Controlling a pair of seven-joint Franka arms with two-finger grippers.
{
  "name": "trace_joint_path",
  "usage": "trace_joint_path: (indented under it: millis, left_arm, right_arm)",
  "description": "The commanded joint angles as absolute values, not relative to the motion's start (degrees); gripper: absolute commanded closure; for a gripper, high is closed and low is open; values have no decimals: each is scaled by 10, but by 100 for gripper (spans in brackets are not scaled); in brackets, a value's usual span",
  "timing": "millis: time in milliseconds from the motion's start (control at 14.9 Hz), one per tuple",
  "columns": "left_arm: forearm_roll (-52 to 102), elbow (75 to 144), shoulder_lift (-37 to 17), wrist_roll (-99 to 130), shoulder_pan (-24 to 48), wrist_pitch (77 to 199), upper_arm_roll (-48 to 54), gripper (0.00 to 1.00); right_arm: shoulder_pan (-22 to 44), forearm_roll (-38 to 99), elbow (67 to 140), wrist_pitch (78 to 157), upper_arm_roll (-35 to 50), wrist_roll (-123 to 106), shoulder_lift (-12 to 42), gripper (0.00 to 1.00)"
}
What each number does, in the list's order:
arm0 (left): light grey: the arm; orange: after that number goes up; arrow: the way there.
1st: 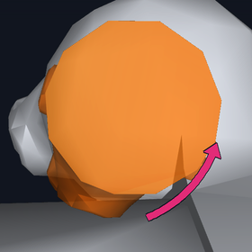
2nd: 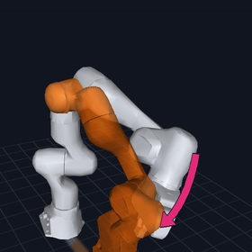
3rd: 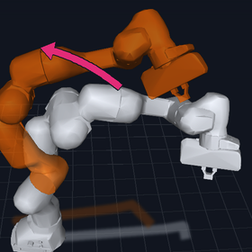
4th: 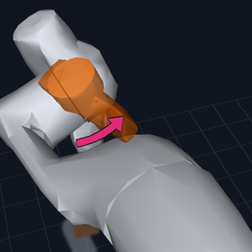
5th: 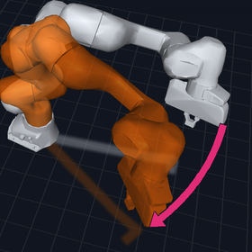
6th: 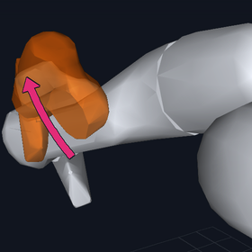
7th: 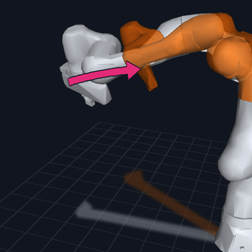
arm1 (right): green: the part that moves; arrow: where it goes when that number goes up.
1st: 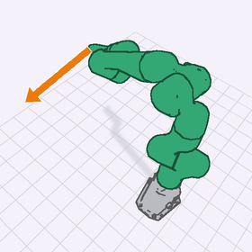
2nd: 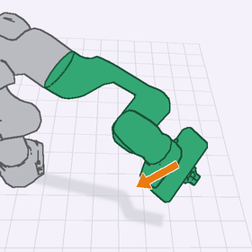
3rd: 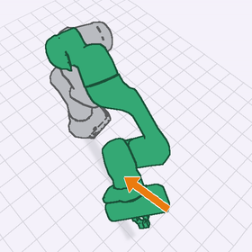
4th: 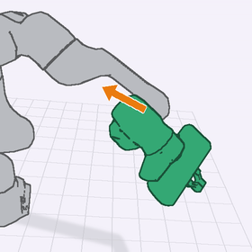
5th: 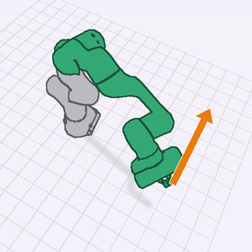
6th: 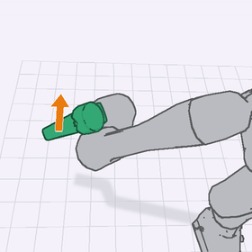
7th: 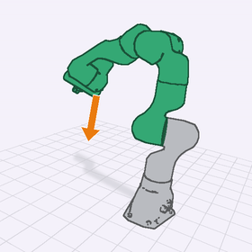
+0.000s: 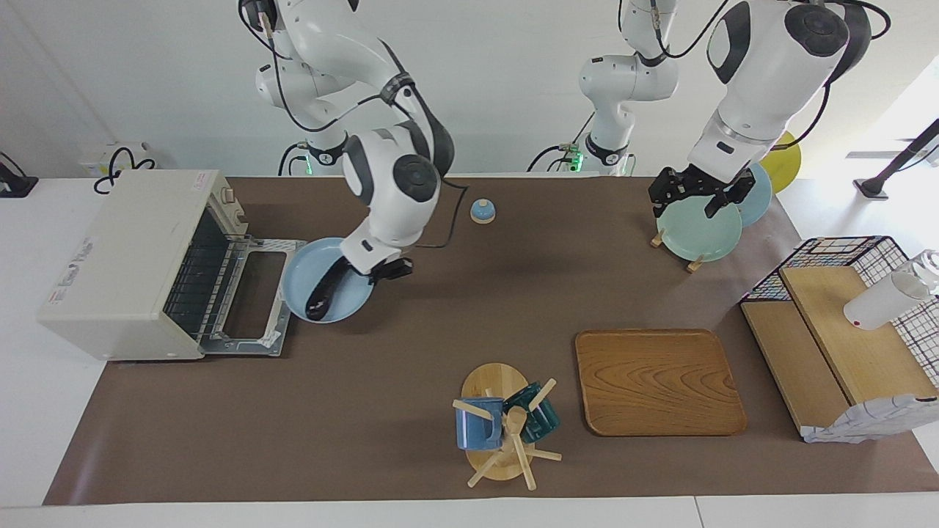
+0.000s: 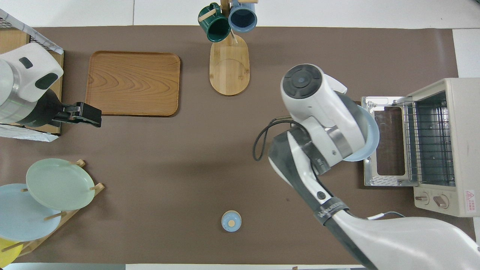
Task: Put eggplant into oven
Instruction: 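Carry the eggplant with the right gripper into the open oven, then open the right gripper inside the oven and draw it back out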
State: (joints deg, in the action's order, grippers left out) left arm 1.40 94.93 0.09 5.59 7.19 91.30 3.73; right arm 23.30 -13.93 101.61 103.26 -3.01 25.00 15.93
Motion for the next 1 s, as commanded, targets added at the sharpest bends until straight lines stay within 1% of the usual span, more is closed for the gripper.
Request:
trace_joint_path:
  millis: [0, 335, 468, 669, 736, 870, 937]
  left_arm:
    - [1, 964, 18, 53, 76, 907, 36, 0]
    - [3, 963, 18, 55, 71, 915, 37, 0]
    - [4, 963, 19, 54, 70, 915, 36, 0]
    - [4, 963, 18, 53, 72, 915, 36, 0]
    - [4, 963, 18, 53, 72, 912, 35, 0]
    - [4, 963, 19, 54, 69, 911, 34, 0]
    - [4, 963, 19, 54, 67, 911, 34, 0]
  right_arm:
    - [182, -154, 1136, 1085, -21, 214, 78, 100]
    - [91, -163, 1164, 1072, -21, 50, 36, 100]
    - [55, -163, 1169, 1082, -21, -1, 32, 100]
    - [27, -163, 1193, 1113, -23, -58, 28, 100]
    - [8, -163, 1207, 1129, -23, -82, 23, 100]
    - [-10, -163, 1235, 1171, -23, -108, 18, 100]
    - [-21, -163, 1241, 1178, -23, -113, 15, 100]
